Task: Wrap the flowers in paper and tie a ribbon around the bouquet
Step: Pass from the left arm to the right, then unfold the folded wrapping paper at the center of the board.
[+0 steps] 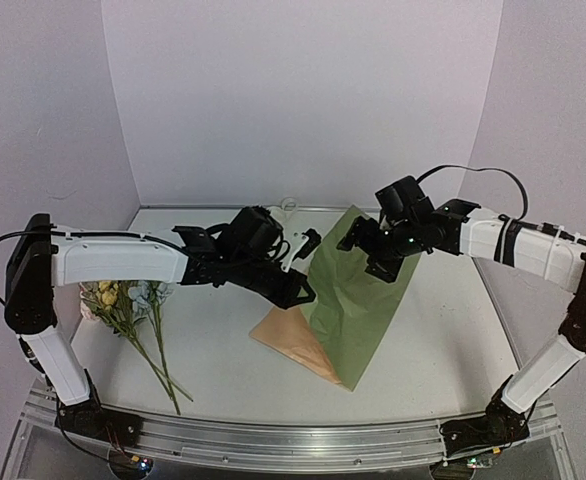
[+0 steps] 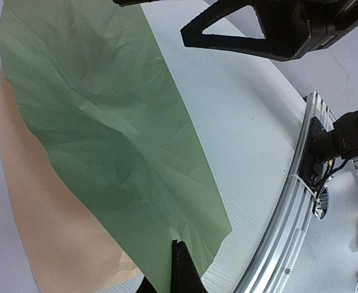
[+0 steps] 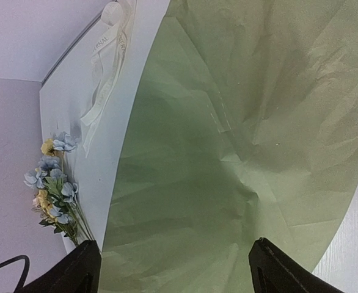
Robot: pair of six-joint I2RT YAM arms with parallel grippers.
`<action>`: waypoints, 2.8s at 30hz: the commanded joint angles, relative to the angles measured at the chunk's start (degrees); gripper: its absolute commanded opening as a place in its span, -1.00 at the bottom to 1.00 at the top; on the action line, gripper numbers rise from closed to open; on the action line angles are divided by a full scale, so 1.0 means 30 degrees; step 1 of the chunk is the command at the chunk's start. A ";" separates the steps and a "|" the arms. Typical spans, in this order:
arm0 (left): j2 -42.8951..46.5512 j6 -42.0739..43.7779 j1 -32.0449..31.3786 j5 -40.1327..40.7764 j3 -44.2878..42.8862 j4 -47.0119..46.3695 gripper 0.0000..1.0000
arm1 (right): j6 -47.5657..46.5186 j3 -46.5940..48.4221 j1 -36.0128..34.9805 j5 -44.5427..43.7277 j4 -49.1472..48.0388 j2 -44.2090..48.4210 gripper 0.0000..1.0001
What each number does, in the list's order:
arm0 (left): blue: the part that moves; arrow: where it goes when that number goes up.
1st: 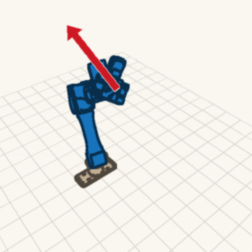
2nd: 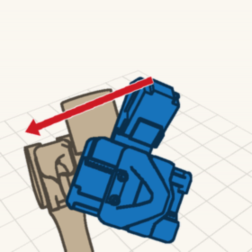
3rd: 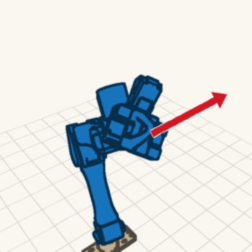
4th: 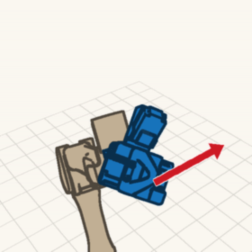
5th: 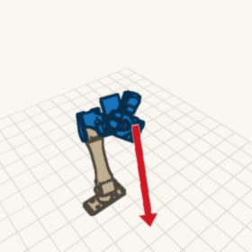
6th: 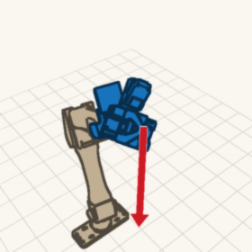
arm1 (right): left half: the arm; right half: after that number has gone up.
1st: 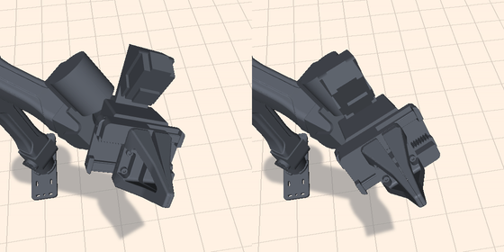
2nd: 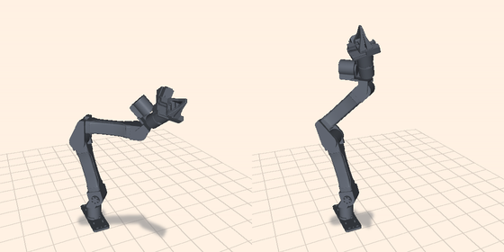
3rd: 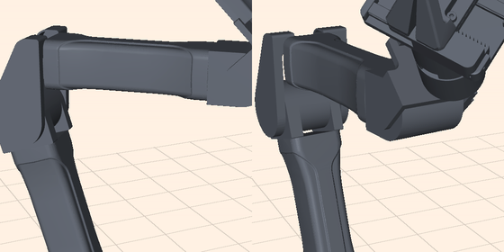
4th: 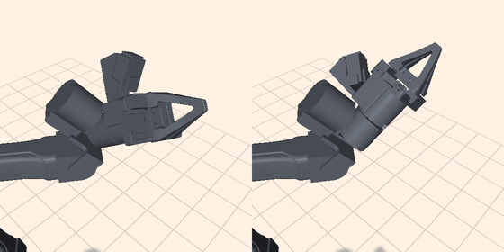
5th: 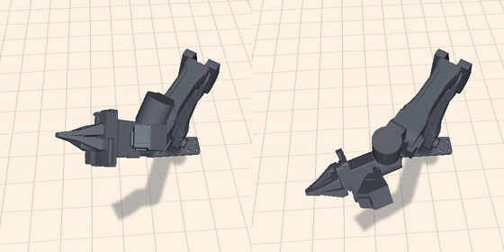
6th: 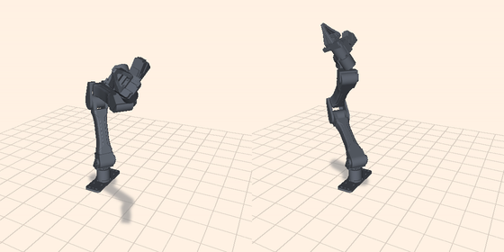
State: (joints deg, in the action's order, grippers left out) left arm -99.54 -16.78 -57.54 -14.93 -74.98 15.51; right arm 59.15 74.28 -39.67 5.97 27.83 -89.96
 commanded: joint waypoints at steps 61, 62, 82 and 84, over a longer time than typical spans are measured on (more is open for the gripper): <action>0.7698 -0.5120 0.2291 0.2443 0.7712 -0.1414 0.15 | -0.1137 -0.0804 -0.2272 -0.0026 -0.0358 0.0694 -1.00; 0.8018 -0.6042 0.2981 0.1848 0.8415 -0.1277 0.19 | -0.1171 -0.1017 -0.2311 -0.0039 -0.0517 0.0883 -1.00; 0.6193 -2.0060 0.5495 -0.2732 1.6124 -1.0610 0.35 | -0.0880 -0.4975 -0.3334 -0.2538 -0.1674 0.5053 -1.00; 0.5745 -2.0980 0.5280 -0.2689 1.6434 -1.1602 0.35 | -0.0950 -0.5112 -0.3357 -0.2702 -0.1800 0.5329 -1.00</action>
State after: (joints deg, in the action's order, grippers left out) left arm -80.50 -70.45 -41.15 -21.18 -27.29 -7.34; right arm 56.64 59.95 -49.28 1.53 24.60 -77.08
